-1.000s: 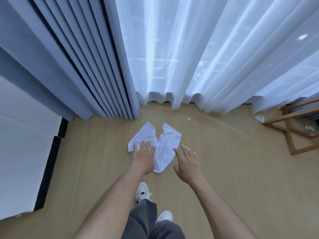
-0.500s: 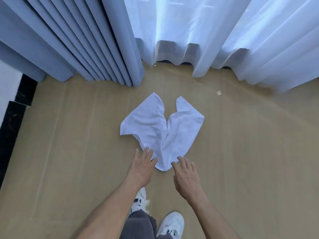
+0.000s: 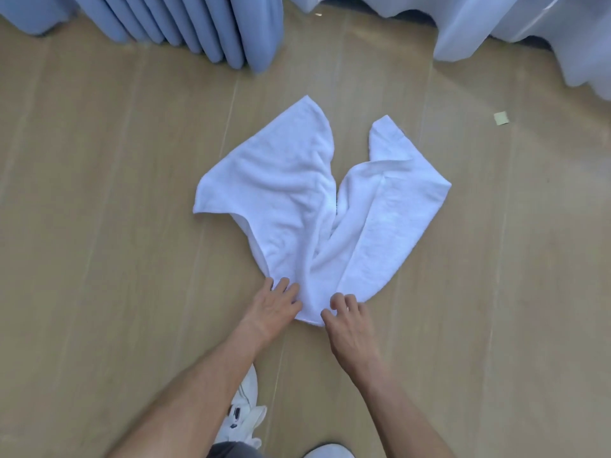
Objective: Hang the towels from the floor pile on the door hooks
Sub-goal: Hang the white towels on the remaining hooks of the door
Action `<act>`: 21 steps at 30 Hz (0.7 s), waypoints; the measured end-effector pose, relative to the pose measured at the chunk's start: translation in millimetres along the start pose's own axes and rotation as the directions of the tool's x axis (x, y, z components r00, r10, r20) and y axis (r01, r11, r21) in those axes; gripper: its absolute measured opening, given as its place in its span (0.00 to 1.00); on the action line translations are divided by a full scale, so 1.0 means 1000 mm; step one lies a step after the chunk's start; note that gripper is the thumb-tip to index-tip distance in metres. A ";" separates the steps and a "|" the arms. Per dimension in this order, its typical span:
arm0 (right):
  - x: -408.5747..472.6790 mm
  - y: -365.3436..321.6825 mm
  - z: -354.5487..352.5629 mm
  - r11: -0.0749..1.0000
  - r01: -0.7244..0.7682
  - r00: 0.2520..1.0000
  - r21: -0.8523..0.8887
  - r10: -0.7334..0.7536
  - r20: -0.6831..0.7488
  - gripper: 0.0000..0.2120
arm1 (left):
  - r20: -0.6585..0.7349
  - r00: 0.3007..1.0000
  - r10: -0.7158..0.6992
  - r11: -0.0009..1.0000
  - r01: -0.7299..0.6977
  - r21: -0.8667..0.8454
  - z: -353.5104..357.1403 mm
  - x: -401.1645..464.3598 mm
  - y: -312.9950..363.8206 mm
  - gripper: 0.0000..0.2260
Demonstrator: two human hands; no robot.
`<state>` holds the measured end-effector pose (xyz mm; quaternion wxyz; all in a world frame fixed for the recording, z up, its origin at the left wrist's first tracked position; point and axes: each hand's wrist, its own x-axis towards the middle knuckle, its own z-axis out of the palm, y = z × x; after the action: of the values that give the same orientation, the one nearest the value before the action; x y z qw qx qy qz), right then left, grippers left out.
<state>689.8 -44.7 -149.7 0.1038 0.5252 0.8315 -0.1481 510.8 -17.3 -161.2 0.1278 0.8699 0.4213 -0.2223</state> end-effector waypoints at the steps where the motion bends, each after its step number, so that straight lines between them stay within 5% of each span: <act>1: -0.002 0.000 0.000 1.000 0.008 1.000 -0.006 -0.008 0.000 0.15 | 0.001 1.000 0.019 1.000 -0.019 0.012 -0.002 0.000 -0.001 0.12; 6: -0.022 -0.003 -0.051 0.999 0.045 0.999 0.000 -0.045 -0.030 0.11 | -0.093 0.994 0.051 0.997 -0.055 -0.045 -0.061 -0.037 -0.005 0.13; 10: -0.050 -0.016 -0.164 0.993 0.108 0.994 0.045 -0.106 -0.039 0.12 | -0.101 0.995 0.005 0.996 -0.013 -0.087 -0.164 -0.100 -0.012 0.17; 15: -0.060 -0.033 -0.386 0.987 0.128 0.987 0.096 -0.137 0.087 0.19 | 0.084 0.994 -0.077 0.971 0.093 -0.222 -0.381 -0.188 -0.049 0.16; 18: -0.057 -0.056 -0.544 0.961 0.225 0.971 0.159 -0.235 0.049 0.08 | 0.130 0.964 -0.232 0.910 0.262 -0.322 -0.515 -0.241 -0.080 0.10; 21: -0.058 -0.083 -0.671 0.953 0.267 0.963 0.141 -0.269 -0.005 0.13 | 0.171 0.936 -0.308 0.782 0.352 -0.514 -0.633 -0.296 -0.108 0.12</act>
<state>628.1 111.1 507.7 0.0514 0.4128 0.8817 -0.2226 440.7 108.0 530.8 0.3414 0.7024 0.6068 -0.1477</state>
